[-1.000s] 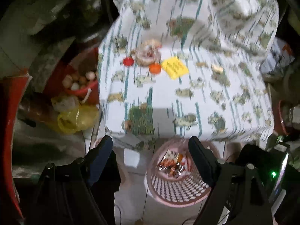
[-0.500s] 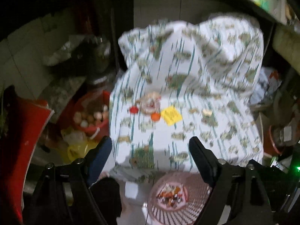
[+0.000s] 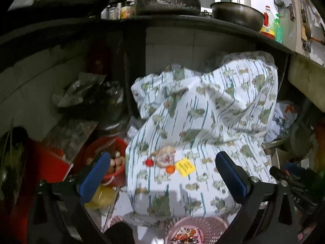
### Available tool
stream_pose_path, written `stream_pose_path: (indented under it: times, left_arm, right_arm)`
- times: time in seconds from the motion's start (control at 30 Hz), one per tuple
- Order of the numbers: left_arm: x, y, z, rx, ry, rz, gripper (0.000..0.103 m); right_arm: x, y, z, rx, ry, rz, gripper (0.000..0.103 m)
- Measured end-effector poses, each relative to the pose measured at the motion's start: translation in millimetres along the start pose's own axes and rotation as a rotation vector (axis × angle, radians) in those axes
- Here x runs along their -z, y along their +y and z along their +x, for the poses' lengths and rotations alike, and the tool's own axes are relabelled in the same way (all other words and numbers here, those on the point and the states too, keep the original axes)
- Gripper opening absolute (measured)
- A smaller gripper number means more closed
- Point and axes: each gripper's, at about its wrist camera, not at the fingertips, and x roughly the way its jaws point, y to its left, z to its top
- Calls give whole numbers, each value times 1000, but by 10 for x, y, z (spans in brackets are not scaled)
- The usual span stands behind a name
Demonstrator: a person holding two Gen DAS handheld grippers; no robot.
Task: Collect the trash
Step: 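Raise both grippers from the basket back toward the table, then grasp the crumpled paper ball with the left gripper while the right gripper closes on the beige crust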
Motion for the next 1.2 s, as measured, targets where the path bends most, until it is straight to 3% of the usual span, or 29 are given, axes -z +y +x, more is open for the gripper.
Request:
stream_pose_path:
  times: [0.2,0.37,0.43,0.53,0.7,0.9,0.97,1.03,1.1,1.2]
  left_arm:
    - [-431,-51,574,49,79,-4,103]
    - [-416,36,1318,57,212,-26,103]
    - [-326,76,1603,36,277,-32,102]
    - [-242,139,2059,60,390,-59,97]
    - [-67,167,2671,87,527,-109,83]
    - [328,144,3149,72,688,-132,49]
    - [430,122,3173,87,686,-109,30]
    - [479,105,3139,75,684,-72,26]
    - [475,111,3048,74,673,-70,13]
    - [419,122,2753,98,639,-85,13]
  right_arm:
    - [-606,35,145,7,-58,-60,70]
    - [-784,-18,531,35,-70,-80,70]
    - [-716,-81,760,47,-39,-76,70]
    - [-652,-114,1079,29,75,-85,70]
    - [-669,-136,1275,65,102,-97,70]
    - [-613,-248,1424,81,159,-64,70]
    - [-587,-300,1457,88,177,-57,70]
    - [-569,-350,1464,104,184,-49,70]
    - [-563,-416,1473,110,193,-27,70]
    - [-574,-513,1489,89,214,29,70]
